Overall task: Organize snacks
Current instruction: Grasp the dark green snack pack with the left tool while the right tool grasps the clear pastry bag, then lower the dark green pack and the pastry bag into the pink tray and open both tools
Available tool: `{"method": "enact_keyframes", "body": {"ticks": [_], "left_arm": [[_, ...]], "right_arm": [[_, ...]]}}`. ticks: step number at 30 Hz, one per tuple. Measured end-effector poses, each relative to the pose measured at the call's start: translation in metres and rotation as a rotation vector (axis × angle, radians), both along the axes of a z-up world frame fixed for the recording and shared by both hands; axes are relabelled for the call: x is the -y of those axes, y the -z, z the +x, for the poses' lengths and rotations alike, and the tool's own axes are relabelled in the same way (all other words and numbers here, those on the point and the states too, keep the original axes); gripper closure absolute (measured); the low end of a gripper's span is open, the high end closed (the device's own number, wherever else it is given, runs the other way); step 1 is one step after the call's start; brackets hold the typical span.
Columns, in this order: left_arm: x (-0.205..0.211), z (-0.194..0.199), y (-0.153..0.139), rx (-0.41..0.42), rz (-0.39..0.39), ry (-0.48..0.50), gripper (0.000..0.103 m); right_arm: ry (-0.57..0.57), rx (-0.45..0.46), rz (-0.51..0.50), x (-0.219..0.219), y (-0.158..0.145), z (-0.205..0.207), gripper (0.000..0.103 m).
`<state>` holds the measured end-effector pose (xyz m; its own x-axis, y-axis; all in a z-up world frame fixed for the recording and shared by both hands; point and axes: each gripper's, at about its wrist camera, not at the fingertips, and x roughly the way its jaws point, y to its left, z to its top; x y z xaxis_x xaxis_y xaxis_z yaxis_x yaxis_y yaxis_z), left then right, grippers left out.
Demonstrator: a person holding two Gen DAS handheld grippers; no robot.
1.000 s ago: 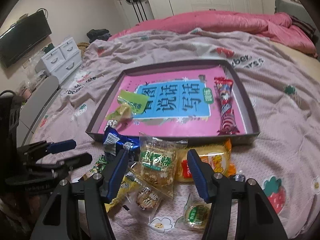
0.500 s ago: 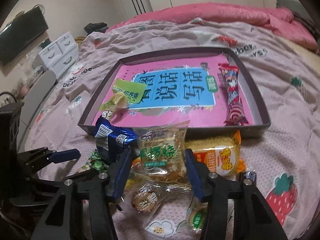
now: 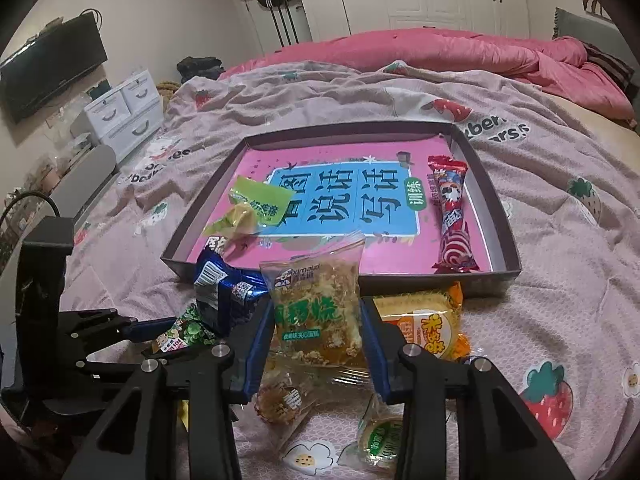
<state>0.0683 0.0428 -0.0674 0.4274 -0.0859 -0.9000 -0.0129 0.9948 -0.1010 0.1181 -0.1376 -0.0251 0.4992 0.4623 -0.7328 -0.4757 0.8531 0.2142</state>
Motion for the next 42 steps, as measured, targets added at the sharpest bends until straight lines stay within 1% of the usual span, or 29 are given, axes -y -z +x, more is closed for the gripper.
{"method": "enact_keyframes", "body": {"ticks": [4,9,11,18,23,30,33,39,42], "left_arm": [[-0.007,-0.001,-0.007,0.012,-0.036,-0.011,0.063],[-0.015,-0.005,-0.023,0.048,-0.076,-0.024,0.064],[-0.016,-0.005,-0.031,0.070,-0.067,-0.031,0.064],[-0.030,-0.008,-0.054,0.152,-0.095,-0.077,0.064],[-0.034,-0.010,-0.073,0.239,-0.100,-0.106,0.064],[-0.031,-0.009,-0.089,0.316,-0.063,-0.112,0.064],[-0.031,-0.007,-0.093,0.334,-0.065,-0.112,0.064],[-0.035,0.005,-0.095,0.377,-0.031,-0.141,0.064],[-0.041,0.016,-0.090,0.378,-0.018,-0.160,0.064]], "right_arm": [[0.002,0.020,0.010,0.003,-0.005,-0.002,0.061],[-0.002,0.041,0.022,0.005,-0.011,-0.002,0.061],[-0.002,0.048,0.031,0.006,-0.013,-0.002,0.061],[0.004,0.092,0.047,0.009,-0.022,-0.004,0.061],[0.012,0.132,0.047,0.012,-0.030,-0.003,0.061],[0.037,0.164,0.050,0.019,-0.036,0.001,0.060],[0.050,0.172,0.054,0.022,-0.038,0.004,0.060],[0.075,0.185,0.057,0.028,-0.040,0.011,0.060],[0.083,0.192,0.059,0.030,-0.042,0.014,0.060]]}}
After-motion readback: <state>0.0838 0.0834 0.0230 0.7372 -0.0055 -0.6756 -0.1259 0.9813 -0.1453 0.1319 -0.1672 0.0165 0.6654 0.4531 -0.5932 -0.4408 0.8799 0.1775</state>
